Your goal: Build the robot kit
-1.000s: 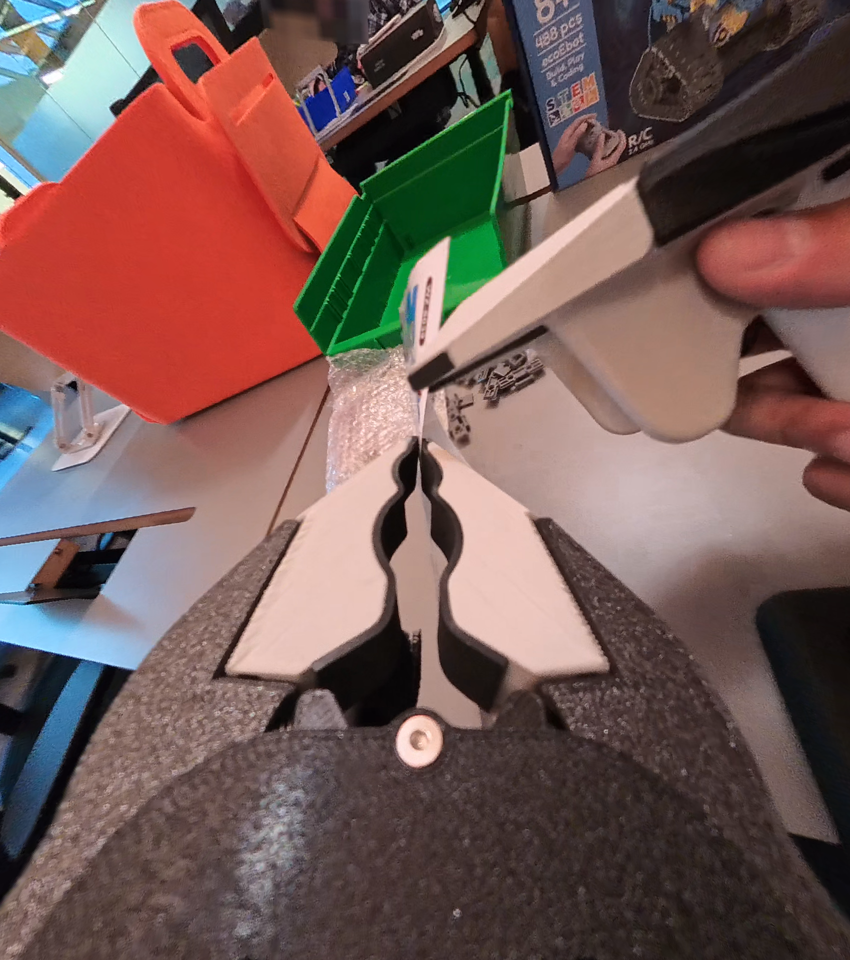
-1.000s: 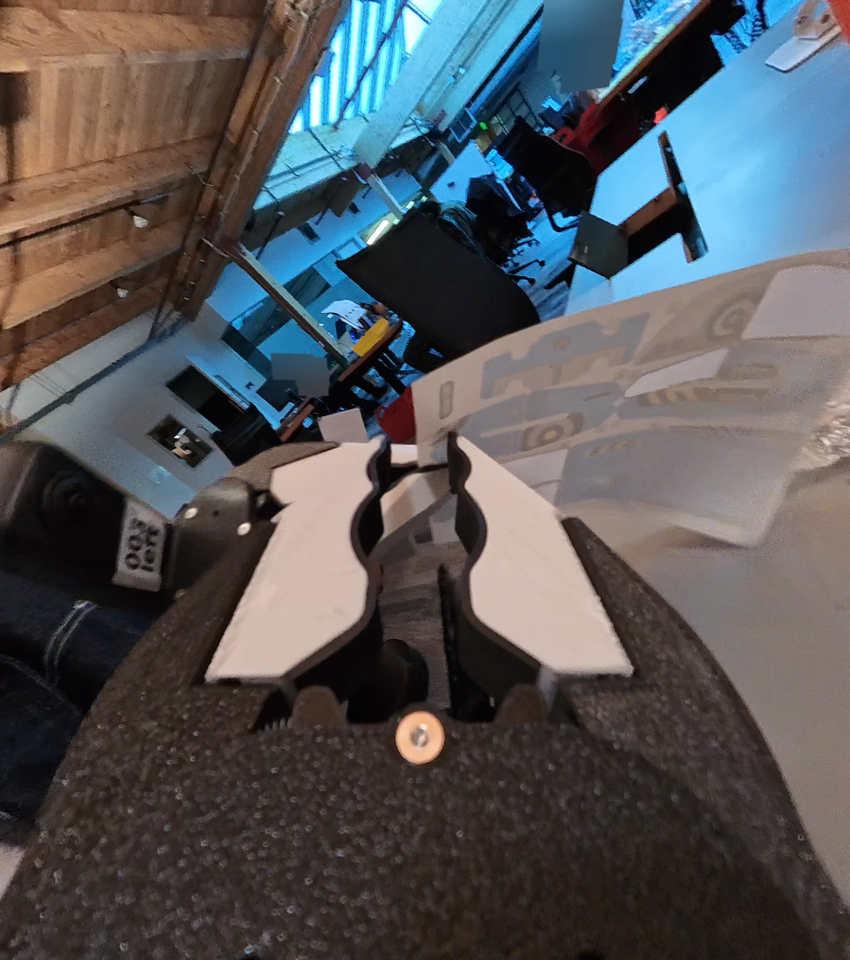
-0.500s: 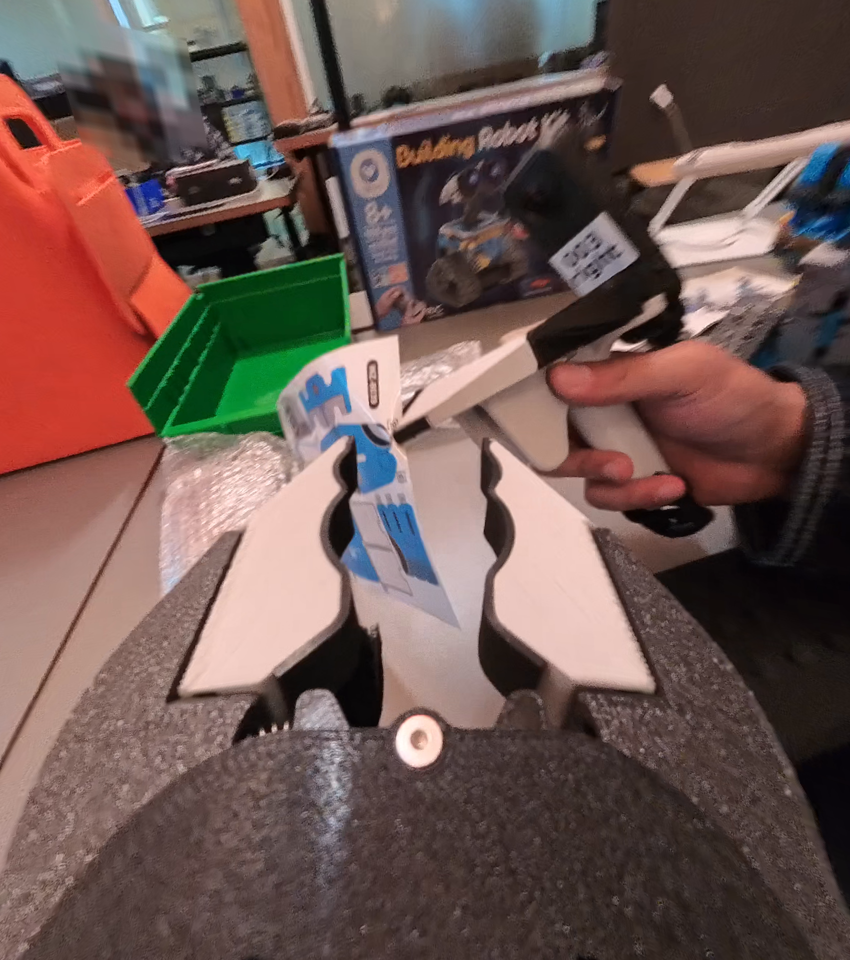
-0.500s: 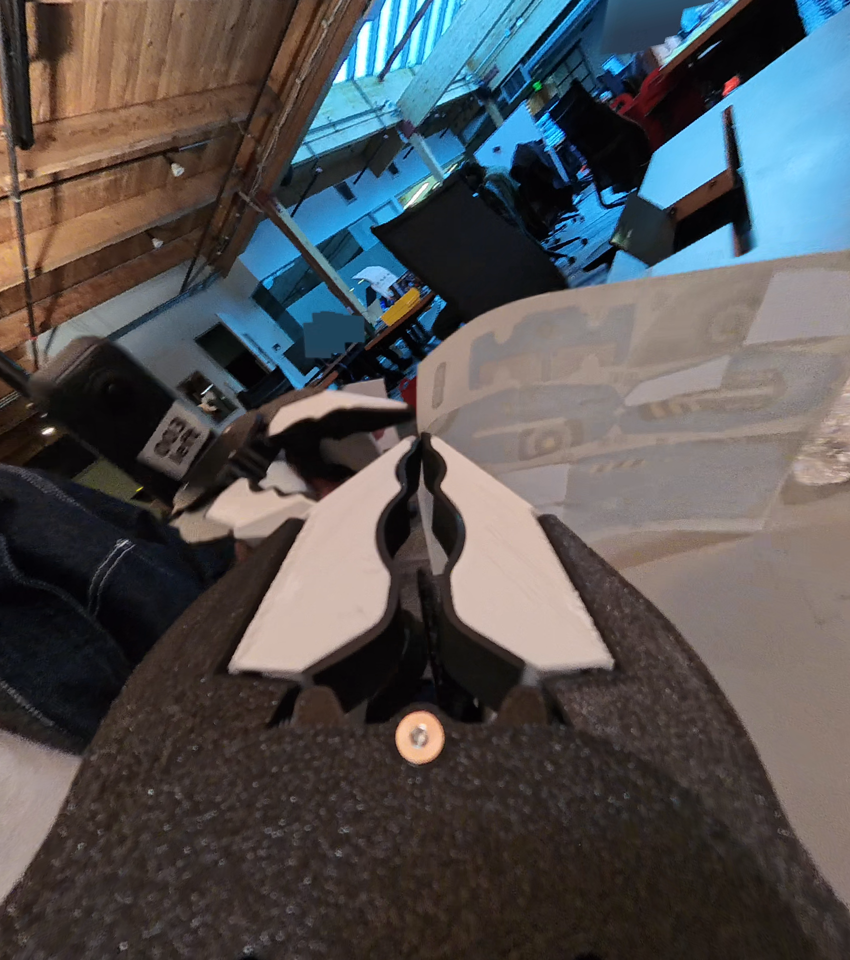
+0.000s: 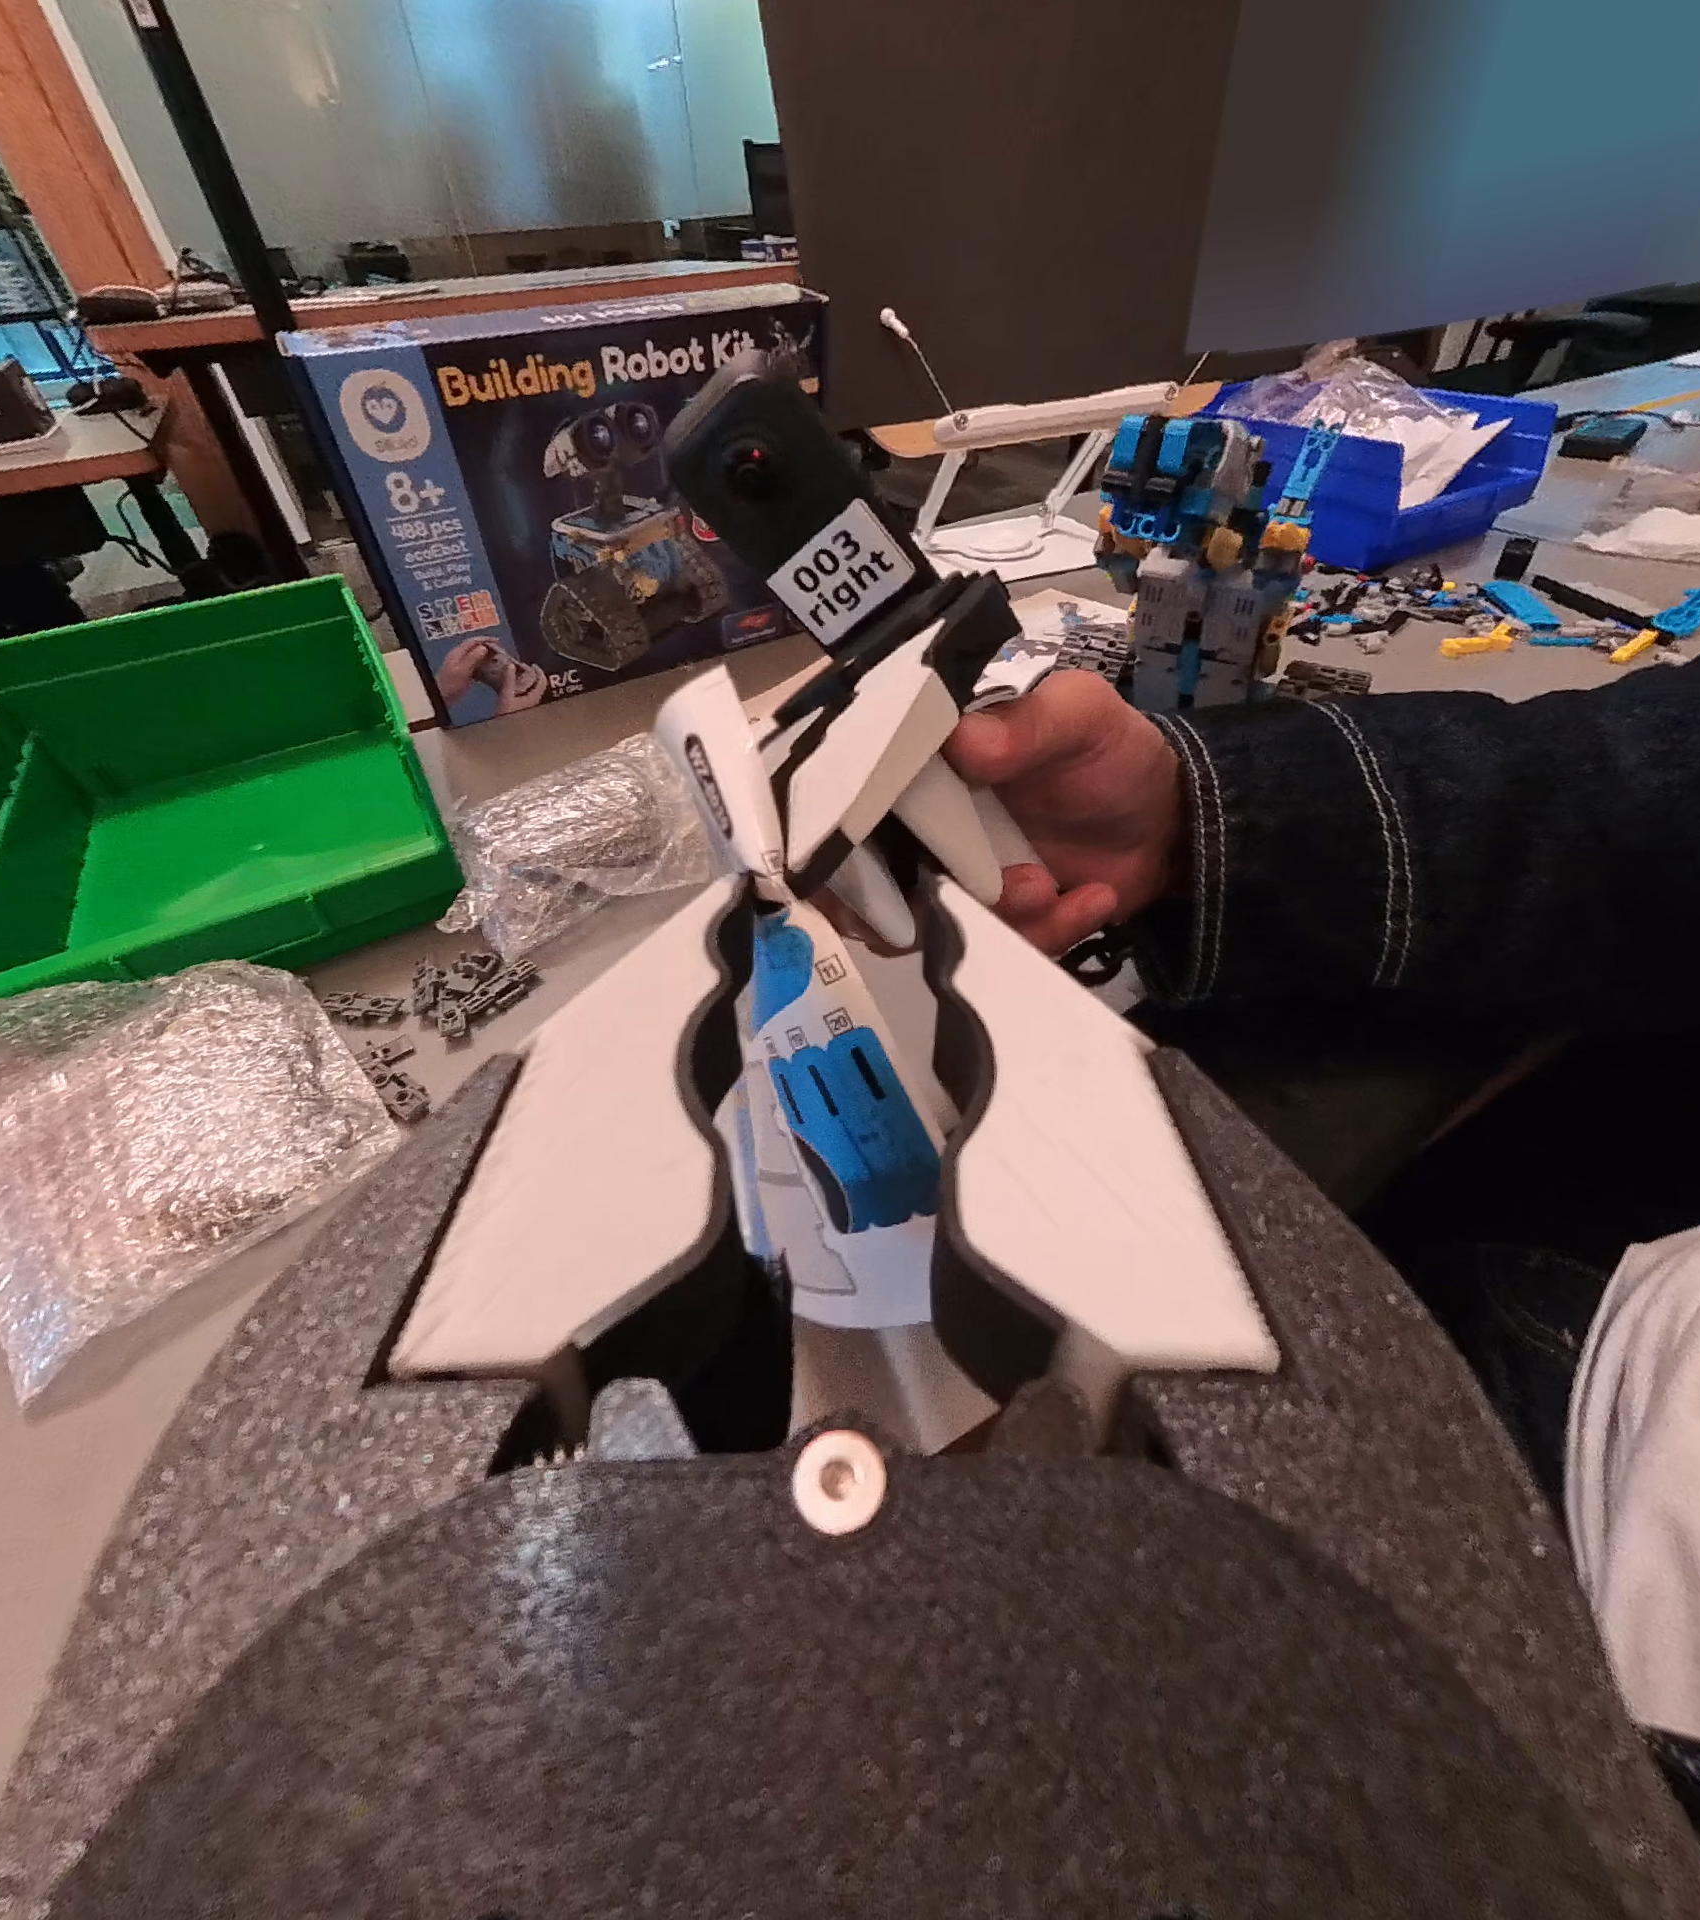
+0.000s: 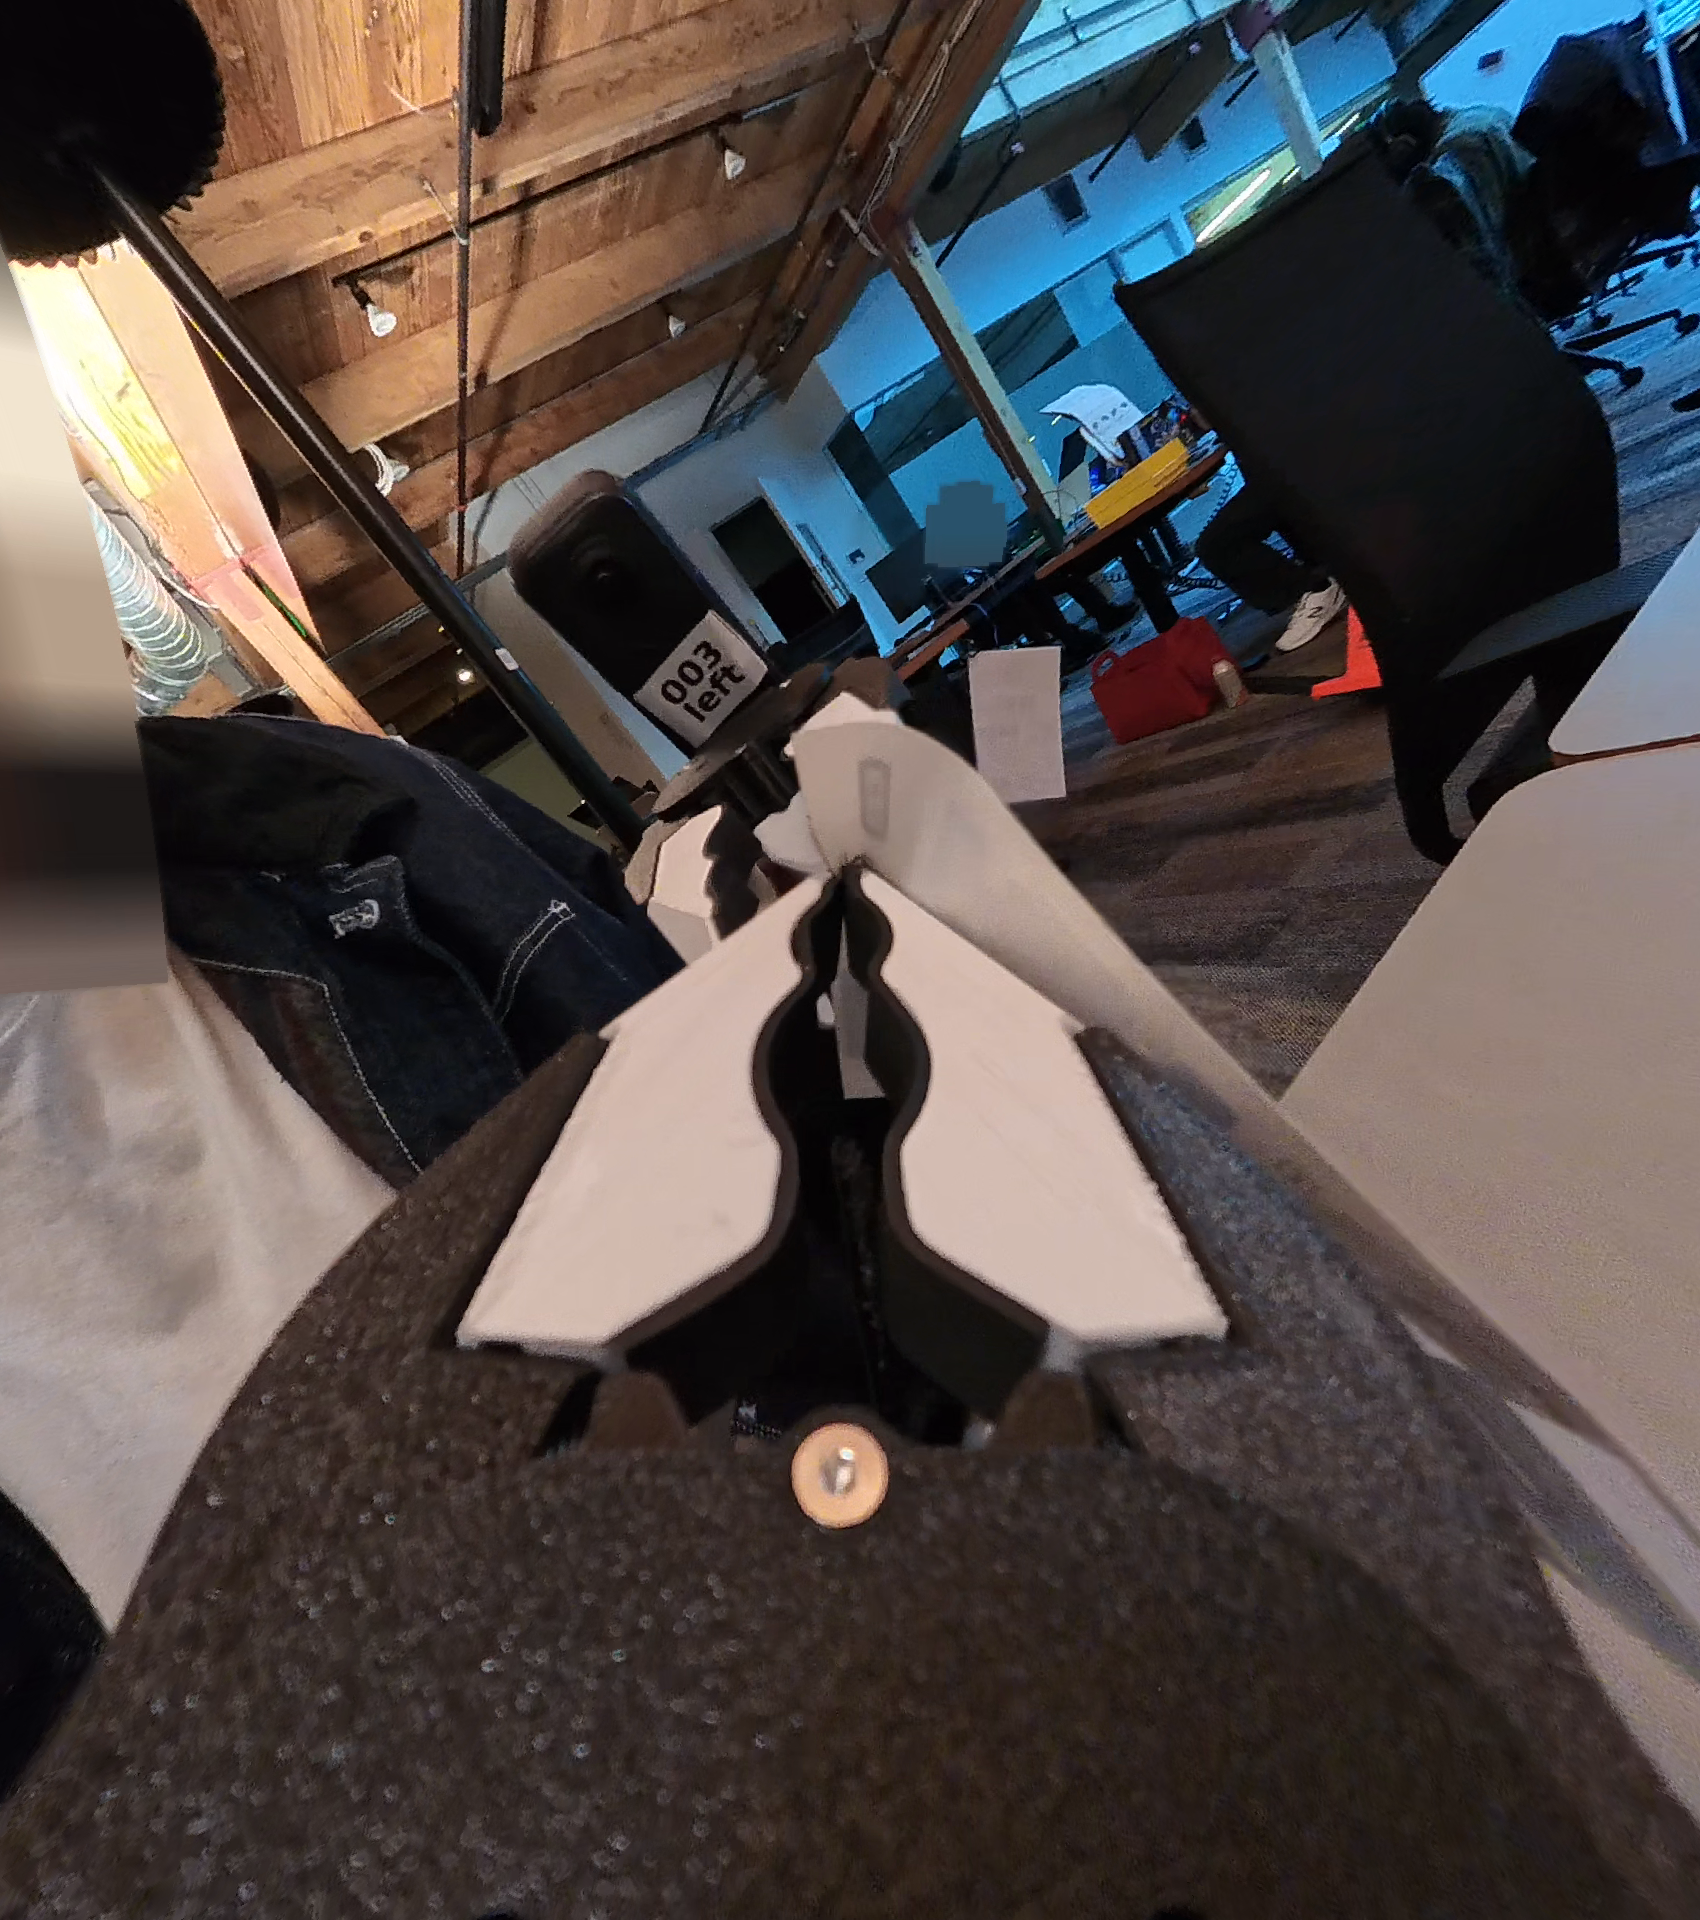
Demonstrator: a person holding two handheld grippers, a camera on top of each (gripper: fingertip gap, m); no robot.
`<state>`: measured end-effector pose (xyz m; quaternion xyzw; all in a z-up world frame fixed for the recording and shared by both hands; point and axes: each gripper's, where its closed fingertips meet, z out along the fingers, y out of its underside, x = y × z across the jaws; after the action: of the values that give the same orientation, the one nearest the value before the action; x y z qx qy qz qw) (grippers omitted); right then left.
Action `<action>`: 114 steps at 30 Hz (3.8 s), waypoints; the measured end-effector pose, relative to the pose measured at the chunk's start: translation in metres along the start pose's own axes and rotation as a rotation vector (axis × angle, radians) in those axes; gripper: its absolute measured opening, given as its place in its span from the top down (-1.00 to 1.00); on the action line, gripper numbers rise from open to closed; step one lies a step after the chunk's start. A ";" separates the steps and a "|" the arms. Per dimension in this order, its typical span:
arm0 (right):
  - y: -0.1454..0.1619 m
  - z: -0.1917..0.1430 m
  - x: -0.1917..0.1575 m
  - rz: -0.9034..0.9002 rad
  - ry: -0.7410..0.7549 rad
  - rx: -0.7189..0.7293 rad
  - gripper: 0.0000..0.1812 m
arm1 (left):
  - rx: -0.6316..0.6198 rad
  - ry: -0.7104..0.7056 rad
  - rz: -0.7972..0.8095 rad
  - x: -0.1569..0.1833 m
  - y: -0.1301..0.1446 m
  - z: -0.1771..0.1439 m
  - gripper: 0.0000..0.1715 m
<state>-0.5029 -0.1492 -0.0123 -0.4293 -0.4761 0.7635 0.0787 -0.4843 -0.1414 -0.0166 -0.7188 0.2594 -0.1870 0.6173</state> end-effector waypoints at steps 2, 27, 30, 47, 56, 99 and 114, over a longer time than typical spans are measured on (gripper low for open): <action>0.002 0.000 0.002 0.001 0.009 -0.010 1.00 | -0.017 -0.018 0.024 -0.002 0.004 -0.001 0.65; 0.016 0.001 -0.002 0.089 -0.063 -0.074 1.00 | -0.062 -0.030 0.161 0.004 0.012 -0.010 0.84; 0.020 0.002 -0.006 0.101 -0.091 -0.090 1.00 | -0.052 0.008 0.139 0.008 0.012 -0.012 0.85; 0.057 0.000 -0.051 0.047 -0.272 -0.359 1.00 | -0.229 0.711 -0.090 0.027 0.016 -0.026 0.14; 0.040 -0.024 -0.010 -0.030 0.000 -0.314 1.00 | -0.439 0.797 -0.088 0.019 0.042 -0.029 0.71; 0.014 0.008 0.003 -0.226 0.254 -0.185 0.76 | 0.041 0.389 -0.221 -0.001 0.003 -0.018 1.00; 0.017 0.010 0.005 -0.328 0.328 -0.231 0.80 | 0.021 0.354 -0.214 -0.002 0.007 -0.015 1.00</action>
<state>-0.5087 -0.1623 -0.0268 -0.4703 -0.6043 0.6013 0.2281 -0.4959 -0.1526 -0.0212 -0.6916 0.2842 -0.3776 0.5462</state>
